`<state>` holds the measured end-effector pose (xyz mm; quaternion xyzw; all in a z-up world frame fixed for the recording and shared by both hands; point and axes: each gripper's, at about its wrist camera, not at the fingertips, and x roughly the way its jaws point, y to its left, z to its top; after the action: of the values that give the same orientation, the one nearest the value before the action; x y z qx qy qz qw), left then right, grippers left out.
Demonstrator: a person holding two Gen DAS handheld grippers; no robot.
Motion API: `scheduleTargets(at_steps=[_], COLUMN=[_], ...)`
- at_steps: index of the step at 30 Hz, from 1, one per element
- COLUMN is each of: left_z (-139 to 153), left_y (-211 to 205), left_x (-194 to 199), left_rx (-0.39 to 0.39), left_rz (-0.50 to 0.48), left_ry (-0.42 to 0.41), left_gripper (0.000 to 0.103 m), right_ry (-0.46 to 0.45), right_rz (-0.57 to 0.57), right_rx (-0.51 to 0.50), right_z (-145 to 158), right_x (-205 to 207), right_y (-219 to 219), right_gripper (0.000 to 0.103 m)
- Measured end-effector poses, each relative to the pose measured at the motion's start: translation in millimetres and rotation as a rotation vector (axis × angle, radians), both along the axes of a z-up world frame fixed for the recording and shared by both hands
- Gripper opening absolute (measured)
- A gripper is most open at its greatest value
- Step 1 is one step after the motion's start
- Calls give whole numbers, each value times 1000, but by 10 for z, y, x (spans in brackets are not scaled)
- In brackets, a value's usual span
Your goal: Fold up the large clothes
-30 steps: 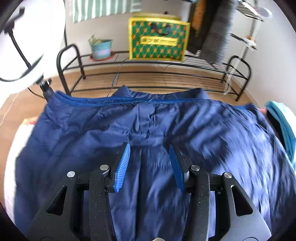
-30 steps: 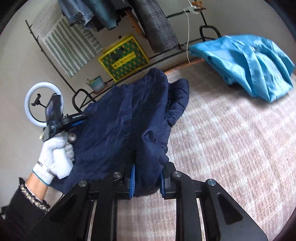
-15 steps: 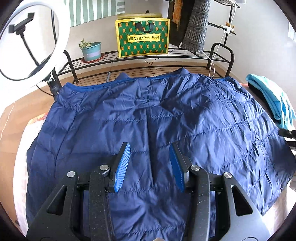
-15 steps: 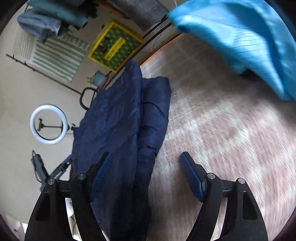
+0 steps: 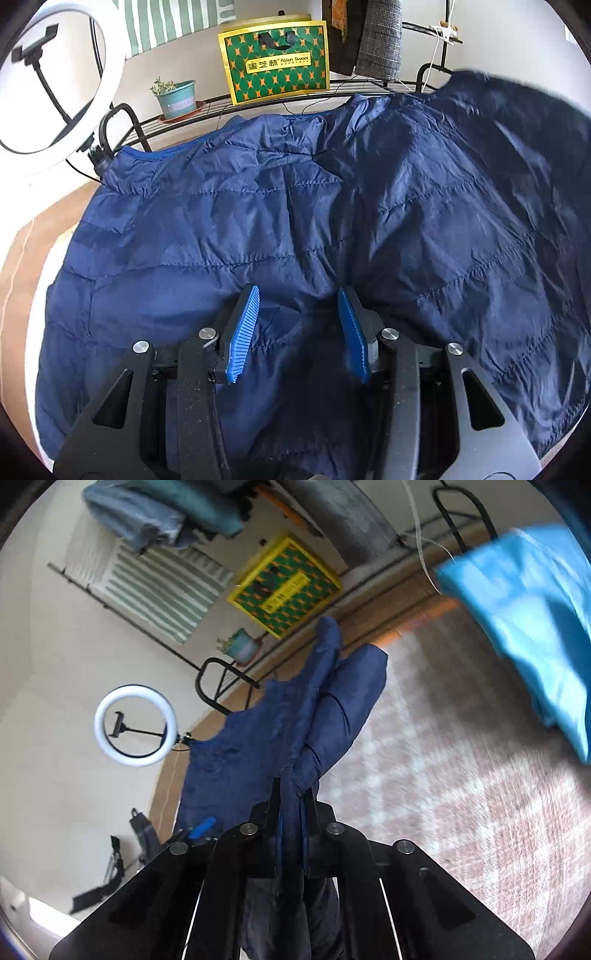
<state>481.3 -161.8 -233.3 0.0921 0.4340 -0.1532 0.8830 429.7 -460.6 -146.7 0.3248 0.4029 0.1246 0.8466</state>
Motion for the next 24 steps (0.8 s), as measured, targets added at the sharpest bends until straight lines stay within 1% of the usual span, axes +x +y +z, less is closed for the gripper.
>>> scheduleTargets(at_steps=[3, 5, 6, 9, 11, 14, 20, 24], left_z=[16, 74, 119, 298, 425, 577, 862, 948], left_y=[62, 150, 215, 508, 811, 1312, 2323, 2869], left_x=[-2, -19, -45, -170, -278, -457, -904, -1122], left_rx=[-38, -81, -103, -160, -201, -251, -282, -296], left_rz=[7, 19, 25, 56, 95, 159, 309, 396], left_ry=[21, 38, 34, 8, -7, -20, -75, -99], left_gripper=[46, 46, 46, 46, 46, 46, 46, 46], right_ry=[-46, -67, -72, -87, -94, -90, -95, -111], right_rz=[39, 74, 90, 149, 179, 216, 309, 390], right_rx=[-44, -91, -114, -190, -230, -260, -326, -380], right_z=[345, 546, 622, 822, 902, 961, 959, 886], right_x=[70, 137, 175, 262, 322, 420, 582, 655], right_y=[312, 548, 667, 1048, 1271, 1590, 2318, 2914], right_gripper=[5, 5, 5, 5, 5, 6, 6, 6])
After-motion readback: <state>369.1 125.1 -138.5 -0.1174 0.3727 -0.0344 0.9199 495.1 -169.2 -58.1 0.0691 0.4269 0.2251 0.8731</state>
